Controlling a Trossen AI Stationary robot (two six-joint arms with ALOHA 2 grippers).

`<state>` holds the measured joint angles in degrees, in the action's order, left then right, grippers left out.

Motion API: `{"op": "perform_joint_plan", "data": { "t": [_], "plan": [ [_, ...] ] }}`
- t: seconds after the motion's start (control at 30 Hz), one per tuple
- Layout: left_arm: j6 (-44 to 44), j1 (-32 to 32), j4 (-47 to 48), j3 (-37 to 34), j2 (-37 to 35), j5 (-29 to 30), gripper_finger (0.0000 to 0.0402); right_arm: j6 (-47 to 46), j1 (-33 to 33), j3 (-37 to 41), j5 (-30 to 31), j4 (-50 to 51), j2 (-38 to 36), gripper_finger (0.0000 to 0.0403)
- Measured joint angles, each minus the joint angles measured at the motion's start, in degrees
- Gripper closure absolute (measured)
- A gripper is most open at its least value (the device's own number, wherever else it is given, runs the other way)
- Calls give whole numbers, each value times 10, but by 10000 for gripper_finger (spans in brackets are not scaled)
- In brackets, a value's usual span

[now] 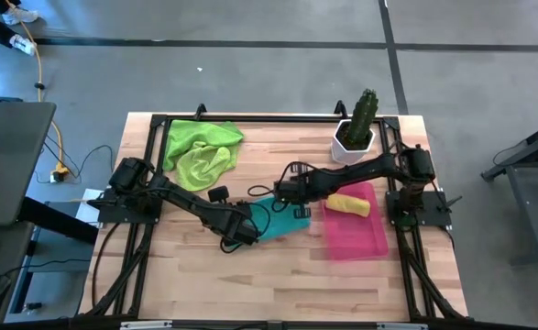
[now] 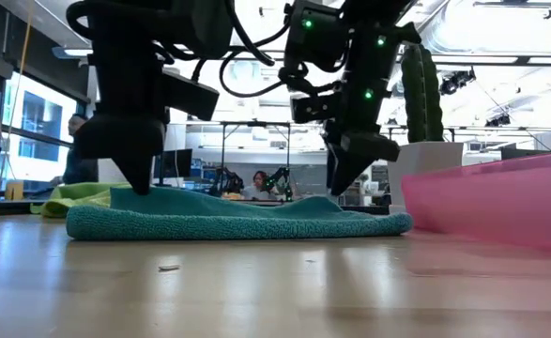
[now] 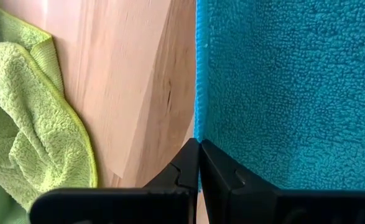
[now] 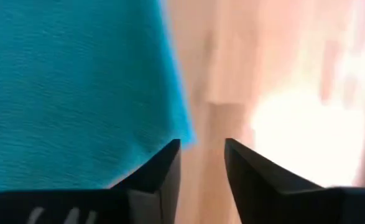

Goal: Roll microfiber towels into tight, uniform cylinder then place into a basket
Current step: Fold the blue microfiber towel

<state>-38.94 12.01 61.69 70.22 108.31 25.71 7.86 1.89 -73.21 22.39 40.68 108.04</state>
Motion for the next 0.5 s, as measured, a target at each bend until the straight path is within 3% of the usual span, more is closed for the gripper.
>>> {"op": "perform_joint_plan", "data": {
  "t": [0.07, 0.2, 0.27, 0.5],
  "plan": [
    [0, 0, 0, 0, 0, 0, 401, -23, 0, 0, -11, 10, -6, 275],
    [-1, 0, -1, 0, 6, 1, 401, -70, 2, 0, -121, 5, -6, 273],
    [0, -1, -2, 0, 14, 1, 401, -82, 8, 11, -148, -35, -7, 273],
    [1, -1, 1, 0, 45, 21, 401, -94, 37, 55, -127, -127, -7, 272]
  ]
}}
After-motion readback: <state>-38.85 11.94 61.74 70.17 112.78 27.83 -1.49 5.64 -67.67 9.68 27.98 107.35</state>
